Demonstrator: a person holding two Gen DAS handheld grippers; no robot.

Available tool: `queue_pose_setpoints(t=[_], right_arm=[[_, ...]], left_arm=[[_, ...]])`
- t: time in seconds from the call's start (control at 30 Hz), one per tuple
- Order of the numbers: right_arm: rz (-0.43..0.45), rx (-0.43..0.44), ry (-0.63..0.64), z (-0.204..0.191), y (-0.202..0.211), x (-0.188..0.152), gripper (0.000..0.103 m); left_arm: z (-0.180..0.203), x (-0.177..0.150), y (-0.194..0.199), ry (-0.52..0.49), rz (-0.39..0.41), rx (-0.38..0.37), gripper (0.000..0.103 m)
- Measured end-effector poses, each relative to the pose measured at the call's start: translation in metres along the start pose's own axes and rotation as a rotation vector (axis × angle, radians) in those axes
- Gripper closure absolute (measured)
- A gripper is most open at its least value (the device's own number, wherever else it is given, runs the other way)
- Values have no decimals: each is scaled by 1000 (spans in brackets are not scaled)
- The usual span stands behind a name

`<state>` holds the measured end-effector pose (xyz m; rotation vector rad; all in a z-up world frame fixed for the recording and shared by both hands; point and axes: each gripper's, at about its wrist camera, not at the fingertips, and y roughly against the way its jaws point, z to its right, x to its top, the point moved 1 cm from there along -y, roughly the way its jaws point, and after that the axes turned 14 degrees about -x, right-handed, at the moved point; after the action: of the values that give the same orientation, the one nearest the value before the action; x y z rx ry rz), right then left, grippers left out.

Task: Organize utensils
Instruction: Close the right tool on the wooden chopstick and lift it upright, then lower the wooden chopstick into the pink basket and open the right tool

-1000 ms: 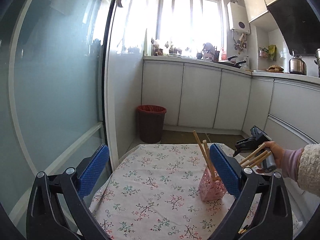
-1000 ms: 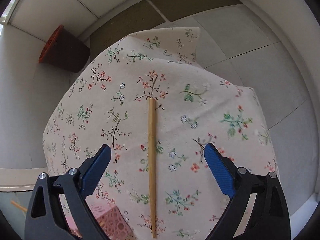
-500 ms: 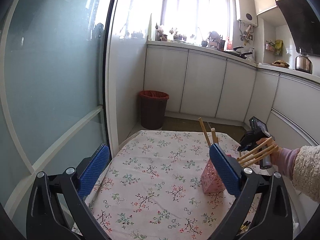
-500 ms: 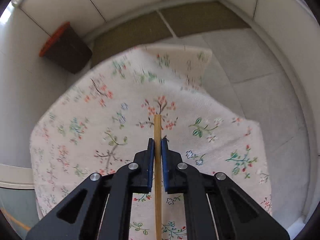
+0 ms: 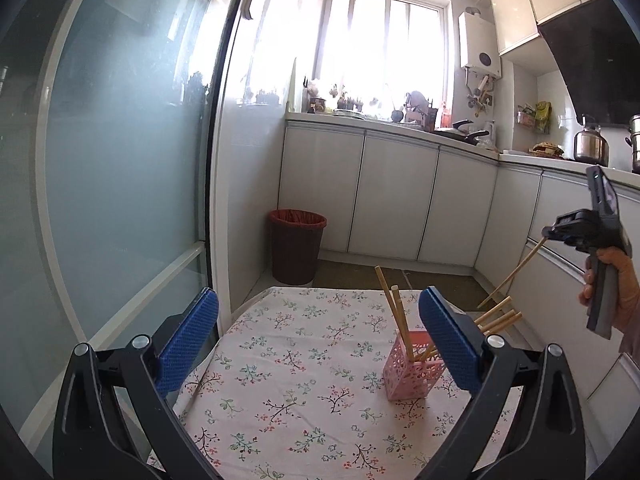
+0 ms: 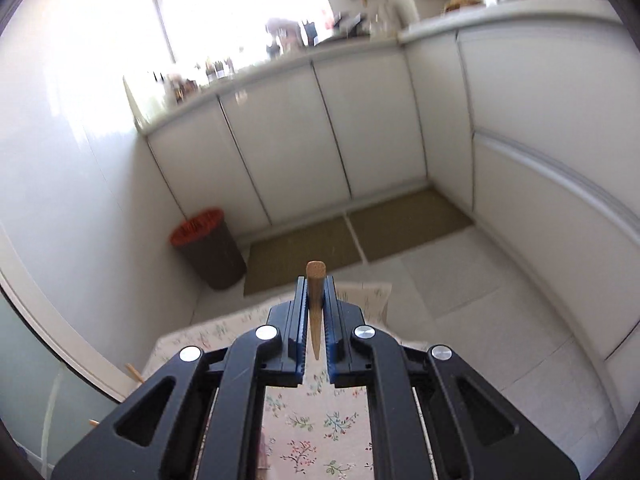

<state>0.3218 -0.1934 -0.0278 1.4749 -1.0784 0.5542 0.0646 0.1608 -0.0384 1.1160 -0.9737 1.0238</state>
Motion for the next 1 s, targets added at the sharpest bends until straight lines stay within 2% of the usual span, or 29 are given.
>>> queue_pose_setpoints(t=[0.1, 0.2, 0.37, 0.53, 0.8, 1.0], right_arm=[[97, 28, -14, -8, 53, 20, 96], [146, 89, -20, -22, 97, 35, 96], [195, 166, 7, -59, 133, 36, 96], [180, 174, 47, -82, 137, 10, 96], [144, 163, 64, -105, 85, -32, 96], [152, 140, 108, -125, 61, -53, 96]], left_arm=[[-2, 3, 7, 12, 8, -1, 7], [0, 5, 12, 1, 12, 4, 7], [2, 6, 19, -17, 23, 9, 7], [-2, 5, 19, -6, 19, 15, 7], [-9, 4, 12, 23, -2, 9, 7], [-16, 3, 7, 57, -23, 5, 7]])
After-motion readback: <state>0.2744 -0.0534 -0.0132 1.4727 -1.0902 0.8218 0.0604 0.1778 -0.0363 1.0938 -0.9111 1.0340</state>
